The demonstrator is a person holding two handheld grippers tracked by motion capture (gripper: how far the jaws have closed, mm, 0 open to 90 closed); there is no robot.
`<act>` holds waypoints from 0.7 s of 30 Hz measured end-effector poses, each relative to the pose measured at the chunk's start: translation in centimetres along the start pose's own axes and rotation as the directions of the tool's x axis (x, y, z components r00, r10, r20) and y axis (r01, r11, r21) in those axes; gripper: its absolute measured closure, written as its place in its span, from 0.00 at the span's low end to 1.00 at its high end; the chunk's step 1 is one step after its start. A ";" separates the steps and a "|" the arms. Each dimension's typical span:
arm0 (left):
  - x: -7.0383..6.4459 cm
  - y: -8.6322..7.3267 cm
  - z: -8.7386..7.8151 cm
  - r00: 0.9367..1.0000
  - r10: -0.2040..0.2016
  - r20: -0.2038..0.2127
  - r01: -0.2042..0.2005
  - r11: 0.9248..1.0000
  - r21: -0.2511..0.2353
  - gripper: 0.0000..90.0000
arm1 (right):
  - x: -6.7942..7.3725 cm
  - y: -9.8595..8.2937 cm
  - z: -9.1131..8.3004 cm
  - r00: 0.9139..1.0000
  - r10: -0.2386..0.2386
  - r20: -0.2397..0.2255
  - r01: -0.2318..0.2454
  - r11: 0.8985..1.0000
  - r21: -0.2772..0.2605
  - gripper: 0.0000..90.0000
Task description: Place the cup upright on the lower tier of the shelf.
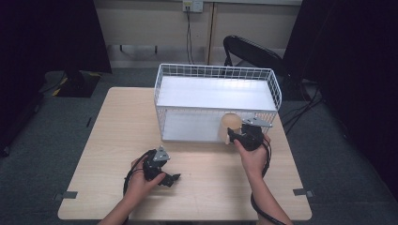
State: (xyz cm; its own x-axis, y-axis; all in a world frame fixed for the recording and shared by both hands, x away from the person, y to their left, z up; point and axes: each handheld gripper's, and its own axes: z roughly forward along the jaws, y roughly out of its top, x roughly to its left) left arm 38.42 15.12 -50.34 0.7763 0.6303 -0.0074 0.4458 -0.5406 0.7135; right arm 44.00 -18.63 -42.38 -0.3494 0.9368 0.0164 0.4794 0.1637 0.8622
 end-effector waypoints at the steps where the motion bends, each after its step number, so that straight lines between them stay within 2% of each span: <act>1: 0.0 0.0 0.0 1.000 0.000 0.000 0.000 1.000 -0.001 0.00 | 0.0 0.0 0.0 1.000 -0.002 0.000 0.002 1.000 -0.001 0.42; 8: 0.0 0.0 0.0 1.000 0.001 0.000 -0.001 1.000 -0.001 0.00 | 0.0 0.2 0.2 1.000 -0.004 -0.005 0.004 1.000 -0.005 0.50; 13: 0.0 0.0 0.0 1.000 0.000 0.000 0.000 1.000 0.000 0.00 | 0.0 0.3 0.4 1.000 -0.007 -0.006 0.007 1.000 -0.009 0.51; 15: 0.0 0.0 0.0 1.000 0.000 0.000 0.000 1.000 -0.001 0.00 | 0.1 0.4 0.5 1.000 -0.014 -0.007 0.014 1.000 -0.013 0.55; 21: 0.0 0.0 0.0 1.000 0.000 0.000 0.000 1.000 -0.001 0.00 | 0.2 0.4 0.7 1.000 -0.019 -0.008 0.019 1.000 -0.018 0.57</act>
State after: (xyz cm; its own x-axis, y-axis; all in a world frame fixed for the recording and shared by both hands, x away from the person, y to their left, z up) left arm 38.42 15.11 -50.34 0.7765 0.6301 -0.0071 0.4451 -0.5404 0.7141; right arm 44.65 -18.17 -42.37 -0.3653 0.9309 0.0039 0.4579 0.1760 0.8714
